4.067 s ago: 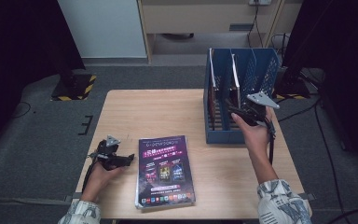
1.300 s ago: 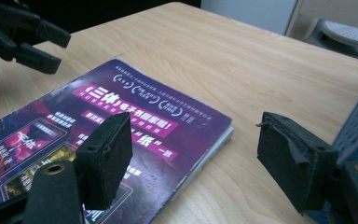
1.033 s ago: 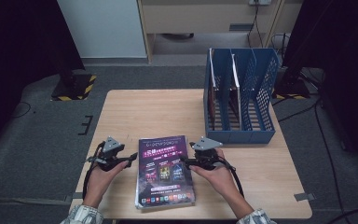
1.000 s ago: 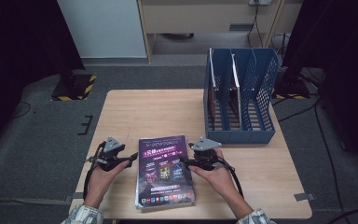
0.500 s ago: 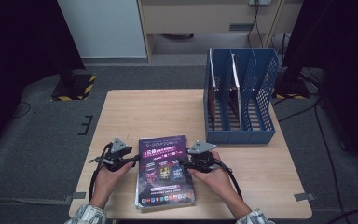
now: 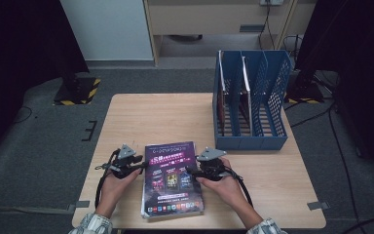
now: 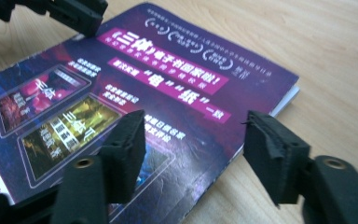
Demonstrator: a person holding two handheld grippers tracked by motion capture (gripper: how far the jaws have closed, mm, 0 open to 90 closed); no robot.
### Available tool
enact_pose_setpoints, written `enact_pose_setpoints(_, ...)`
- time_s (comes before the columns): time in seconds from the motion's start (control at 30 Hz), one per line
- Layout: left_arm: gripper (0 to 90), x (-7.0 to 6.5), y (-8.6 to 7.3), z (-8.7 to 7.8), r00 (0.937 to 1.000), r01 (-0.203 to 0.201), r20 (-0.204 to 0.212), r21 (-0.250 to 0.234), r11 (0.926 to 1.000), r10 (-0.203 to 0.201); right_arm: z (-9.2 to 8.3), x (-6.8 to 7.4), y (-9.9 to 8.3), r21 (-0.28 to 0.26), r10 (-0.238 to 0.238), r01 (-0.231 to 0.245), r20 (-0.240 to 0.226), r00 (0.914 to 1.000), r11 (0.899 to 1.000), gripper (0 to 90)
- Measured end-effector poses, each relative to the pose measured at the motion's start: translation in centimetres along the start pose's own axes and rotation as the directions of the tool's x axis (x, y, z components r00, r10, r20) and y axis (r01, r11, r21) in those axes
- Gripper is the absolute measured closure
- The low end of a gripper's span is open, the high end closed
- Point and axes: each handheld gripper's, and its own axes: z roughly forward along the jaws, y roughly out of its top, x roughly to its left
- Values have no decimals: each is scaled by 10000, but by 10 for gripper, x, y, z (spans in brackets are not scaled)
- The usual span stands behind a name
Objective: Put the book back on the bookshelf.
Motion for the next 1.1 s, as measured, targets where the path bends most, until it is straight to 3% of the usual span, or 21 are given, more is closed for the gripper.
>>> enact_pose_setpoints(0.3,631,-3,2,8,9995,116,290,-75,9999,-114,2,0,-3,453,187,-170,-375,9991,9988,268)
enact_pose_setpoints(0.5,619,-7,9,17,9990,-106,434,-107,9999,110,0,-3,-5,585,473,-443,-496,9976,9973,218)
enact_pose_setpoints(0.7,617,-15,9,20,9991,-432,29,-273,9987,433,2,-5,-11,875,804,-760,-474,9956,9933,166)
enact_pose_setpoints(0.8,592,-15,8,20,9996,-290,-74,-325,9991,288,5,-6,-13,1012,930,-869,-573,9940,9911,174)
enact_pose_setpoints(0.9,524,-13,8,19,9999,-88,142,-204,9998,91,8,-9,-15,1183,1009,-931,-617,9930,9886,145)
enact_pose_setpoints(1.03,503,-13,7,16,9992,-29,404,-17,10000,30,10,-14,-18,1249,1529,-1415,-868,9844,9820,122)
enact_pose_setpoints(1.1,503,-15,6,16,9977,-43,670,26,10000,41,11,-17,-22,1221,1922,-1789,-1069,9755,9762,121)
